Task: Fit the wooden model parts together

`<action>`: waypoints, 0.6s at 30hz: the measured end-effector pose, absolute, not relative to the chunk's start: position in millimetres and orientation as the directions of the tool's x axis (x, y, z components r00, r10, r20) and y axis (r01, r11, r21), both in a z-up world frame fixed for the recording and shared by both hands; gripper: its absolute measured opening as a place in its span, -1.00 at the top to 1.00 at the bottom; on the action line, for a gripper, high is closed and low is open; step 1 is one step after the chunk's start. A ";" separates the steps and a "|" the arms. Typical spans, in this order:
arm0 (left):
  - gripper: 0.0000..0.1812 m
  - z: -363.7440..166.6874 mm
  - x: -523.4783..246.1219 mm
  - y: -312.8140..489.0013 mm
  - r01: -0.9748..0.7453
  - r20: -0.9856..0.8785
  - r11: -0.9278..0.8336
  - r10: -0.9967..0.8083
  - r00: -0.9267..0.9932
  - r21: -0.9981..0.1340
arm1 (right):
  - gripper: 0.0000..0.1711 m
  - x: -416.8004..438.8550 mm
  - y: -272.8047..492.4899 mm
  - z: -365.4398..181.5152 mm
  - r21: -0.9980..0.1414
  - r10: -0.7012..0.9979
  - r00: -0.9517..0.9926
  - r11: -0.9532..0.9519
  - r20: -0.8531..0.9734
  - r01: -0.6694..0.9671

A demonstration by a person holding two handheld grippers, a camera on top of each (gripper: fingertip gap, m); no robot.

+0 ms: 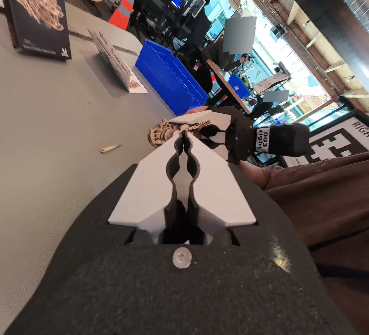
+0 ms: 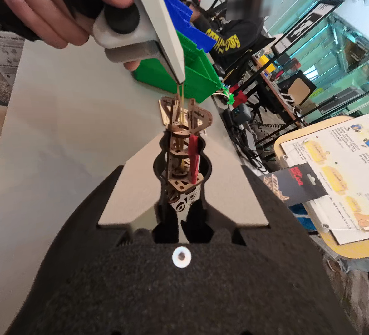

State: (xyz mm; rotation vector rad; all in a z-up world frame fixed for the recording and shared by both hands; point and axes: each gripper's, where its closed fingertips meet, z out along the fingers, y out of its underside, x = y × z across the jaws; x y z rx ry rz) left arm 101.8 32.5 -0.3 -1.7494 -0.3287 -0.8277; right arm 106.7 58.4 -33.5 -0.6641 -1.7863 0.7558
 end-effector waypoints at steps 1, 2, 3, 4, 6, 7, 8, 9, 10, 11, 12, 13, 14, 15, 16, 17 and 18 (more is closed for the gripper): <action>1.00 -3.8 104.4 34.0 0.612 0.697 -0.359 -0.189 0.692 -0.704 | 0.67 107.4 58.9 -35.8 -0.749 0.733 -0.308 0.657 0.606 0.089; 1.00 -5.1 106.7 35.9 0.628 0.717 -0.367 -0.194 0.670 -0.686 | 0.68 107.4 60.3 -36.7 -0.734 0.722 -0.297 0.673 0.625 0.092; 1.00 -3.7 108.5 37.7 0.647 0.735 -0.366 -0.203 0.647 -0.669 | 0.68 106.7 62.6 -39.5 -0.709 0.703 -0.291 0.697 0.648 0.107; 1.00 -2.6 110.2 39.2 0.654 0.745 -0.371 -0.210 0.633 -0.659 | 0.68 105.9 64.1 -43.7 -0.678 0.679 -0.295 0.725 0.672 0.120; 1.00 -4.0 110.5 42.4 0.638 0.735 -0.384 -0.204 0.646 -0.668 | 0.68 105.4 64.4 -46.3 -0.655 0.656 -0.297 0.746 0.694 0.118; 1.00 -5.4 110.4 43.7 0.625 0.727 -0.395 -0.205 0.655 -0.674 | 0.68 105.8 63.1 -47.6 -0.670 0.669 -0.313 0.732 0.674 0.120; 1.00 -7.1 109.4 44.7 0.611 0.720 -0.408 -0.203 0.664 -0.678 | 0.68 106.3 62.2 -47.9 -0.695 0.689 -0.330 0.709 0.645 0.122; 1.00 -8.2 108.5 45.2 0.594 0.711 -0.424 -0.208 0.671 -0.684 | 0.68 106.9 62.0 -47.1 -0.722 0.711 -0.343 0.681 0.614 0.121; 1.00 -9.3 108.6 45.2 0.570 0.701 -0.445 -0.219 0.679 -0.691 | 0.68 107.4 62.6 -45.6 -0.750 0.735 -0.354 0.650 0.579 0.122; 1.00 -10.6 108.7 45.0 0.545 0.689 -0.466 -0.228 0.688 -0.698 | 0.68 108.0 63.8 -43.0 -0.779 0.758 -0.359 0.616 0.544 0.120; 1.00 -11.8 109.7 44.9 0.522 0.681 -0.486 -0.238 0.693 -0.701 | 0.67 108.6 65.0 -39.8 -0.802 0.777 -0.362 0.586 0.515 0.116; 1.00 -12.1 111.1 44.9 0.511 0.682 -0.504 -0.245 0.689 -0.697 | 0.67 109.2 65.9 -38.1 -0.816 0.787 -0.370 0.566 0.494 0.116; 1.00 -10.2 111.6 45.8 0.518 0.696 -0.512 -0.249 0.674 -0.685 | 0.68 109.3 67.2 -38.0 -0.819 0.791 -0.373 0.560 0.485 0.122; 1.00 -8.5 112.2 46.7 0.527 0.711 -0.521 -0.252 0.657 -0.671 | 0.68 109.4 67.8 -39.1 -0.814 0.787 -0.377 0.567 0.489 0.127; 1.00 -7.9 111.6 47.9 0.534 0.720 -0.526 -0.248 0.648 -0.662 | 0.68 109.4 68.5 -40.6 -0.801 0.777 -0.377 0.584 0.504 0.132; 1.00 -6.9 111.8 49.0 0.543 0.732 -0.531 -0.248 0.635 -0.651 | 0.68 109.4 69.1 -43.3 -0.784 0.764 -0.378 0.605 0.523 0.140; 1.00 -6.2 113.0 49.8 0.553 0.746 -0.538 -0.248 0.617 -0.636 | 0.68 109.1 69.8 -45.3 -0.770 0.756 -0.376 0.620 0.536 0.149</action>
